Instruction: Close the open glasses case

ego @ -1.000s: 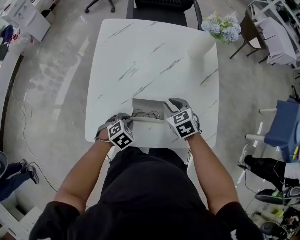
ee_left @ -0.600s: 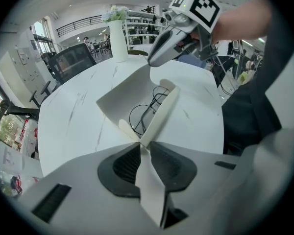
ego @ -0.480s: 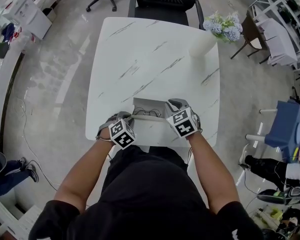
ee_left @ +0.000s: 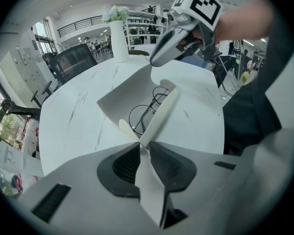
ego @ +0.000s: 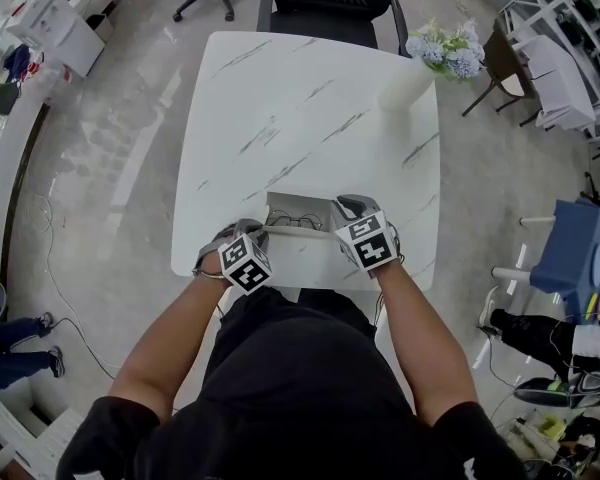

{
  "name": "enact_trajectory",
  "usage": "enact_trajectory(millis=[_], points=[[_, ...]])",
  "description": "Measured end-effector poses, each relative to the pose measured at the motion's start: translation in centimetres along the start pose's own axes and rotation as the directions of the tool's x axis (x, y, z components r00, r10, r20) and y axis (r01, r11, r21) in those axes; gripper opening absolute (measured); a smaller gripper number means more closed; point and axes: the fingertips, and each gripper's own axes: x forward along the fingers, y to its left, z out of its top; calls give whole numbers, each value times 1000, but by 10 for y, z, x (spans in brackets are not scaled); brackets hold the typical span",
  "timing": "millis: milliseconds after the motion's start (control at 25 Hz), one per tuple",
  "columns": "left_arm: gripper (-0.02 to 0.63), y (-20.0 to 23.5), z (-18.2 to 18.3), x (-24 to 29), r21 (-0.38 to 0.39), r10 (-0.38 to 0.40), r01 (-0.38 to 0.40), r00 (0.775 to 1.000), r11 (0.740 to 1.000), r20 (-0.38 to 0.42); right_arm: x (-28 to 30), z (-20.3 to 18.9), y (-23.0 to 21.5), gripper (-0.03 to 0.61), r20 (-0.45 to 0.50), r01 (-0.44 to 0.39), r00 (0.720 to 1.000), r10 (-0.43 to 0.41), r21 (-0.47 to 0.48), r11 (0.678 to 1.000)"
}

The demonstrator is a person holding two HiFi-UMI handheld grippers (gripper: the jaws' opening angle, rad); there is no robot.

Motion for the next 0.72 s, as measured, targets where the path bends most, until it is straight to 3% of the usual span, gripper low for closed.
enact_trajectory(millis=[720], points=[[49, -1, 1, -3, -23, 12, -11, 1000, 1000, 26, -16, -14, 19, 46, 19, -8, 1000, 8, 15, 1000]])
